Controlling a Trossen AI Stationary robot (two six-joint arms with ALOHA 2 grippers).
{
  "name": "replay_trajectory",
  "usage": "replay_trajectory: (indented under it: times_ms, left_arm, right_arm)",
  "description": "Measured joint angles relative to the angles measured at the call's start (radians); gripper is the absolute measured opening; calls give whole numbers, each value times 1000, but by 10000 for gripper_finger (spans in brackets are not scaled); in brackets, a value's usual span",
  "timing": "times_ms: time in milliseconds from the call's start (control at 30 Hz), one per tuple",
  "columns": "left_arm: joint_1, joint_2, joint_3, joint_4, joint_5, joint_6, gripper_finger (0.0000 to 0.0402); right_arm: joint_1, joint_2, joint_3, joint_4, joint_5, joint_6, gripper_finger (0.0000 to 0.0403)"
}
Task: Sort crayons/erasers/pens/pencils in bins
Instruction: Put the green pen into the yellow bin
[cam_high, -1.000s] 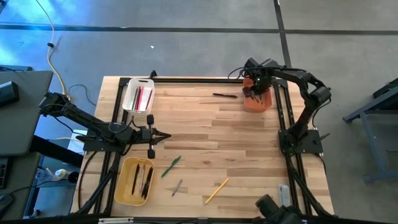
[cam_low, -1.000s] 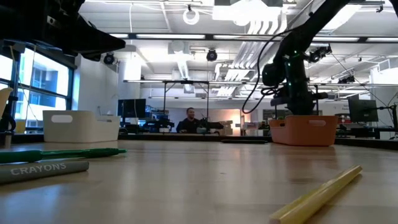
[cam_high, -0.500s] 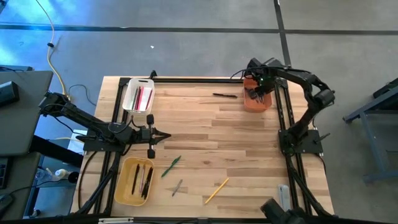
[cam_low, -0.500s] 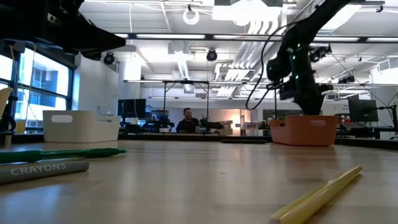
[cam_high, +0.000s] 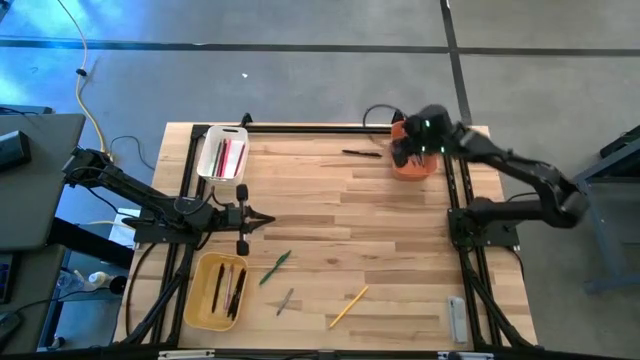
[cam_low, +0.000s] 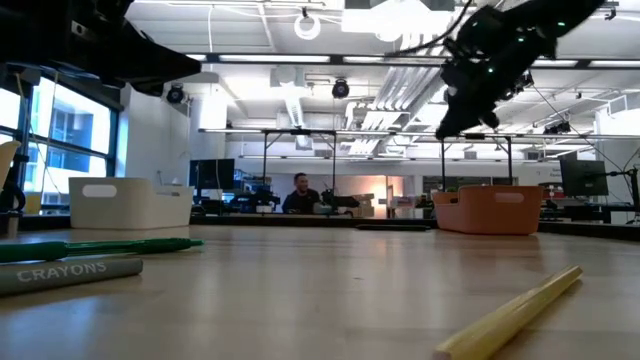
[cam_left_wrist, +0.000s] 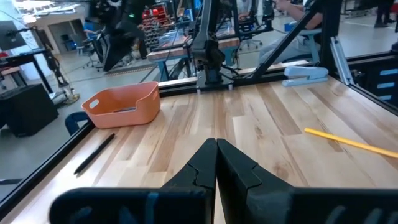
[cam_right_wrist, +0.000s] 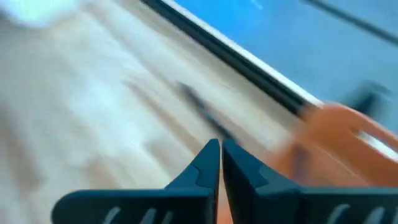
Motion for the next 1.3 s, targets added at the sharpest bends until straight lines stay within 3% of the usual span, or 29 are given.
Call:
replay_trajectory:
  times_ms: [233, 433, 600, 867, 1100, 1300]
  left_arm:
    - [1, 0, 0, 0, 7, -1, 0]
    - [1, 0, 0, 0, 7, -10, 0]
    - [13, 0, 0, 0, 11, -44, 0]
    - [43, 0, 33, -51, 71, -201, 0]
    - [19, 41, 198, -403, 78, -420, 0]
    - [7, 203, 362, -636, 135, -523, 0]
  right_arm:
    - [237, -165, -326, 525, -32, 103, 3]
    - [473, -178, -496, 849, 105, 114, 1]
    - [633, -178, -531, 929, 281, 53, 0]
    - [784, -178, -532, 996, 383, 16, 0]
    - [862, -178, -532, 1010, 451, 15, 0]
    - [887, -160, -531, 1005, 466, -36, 0]
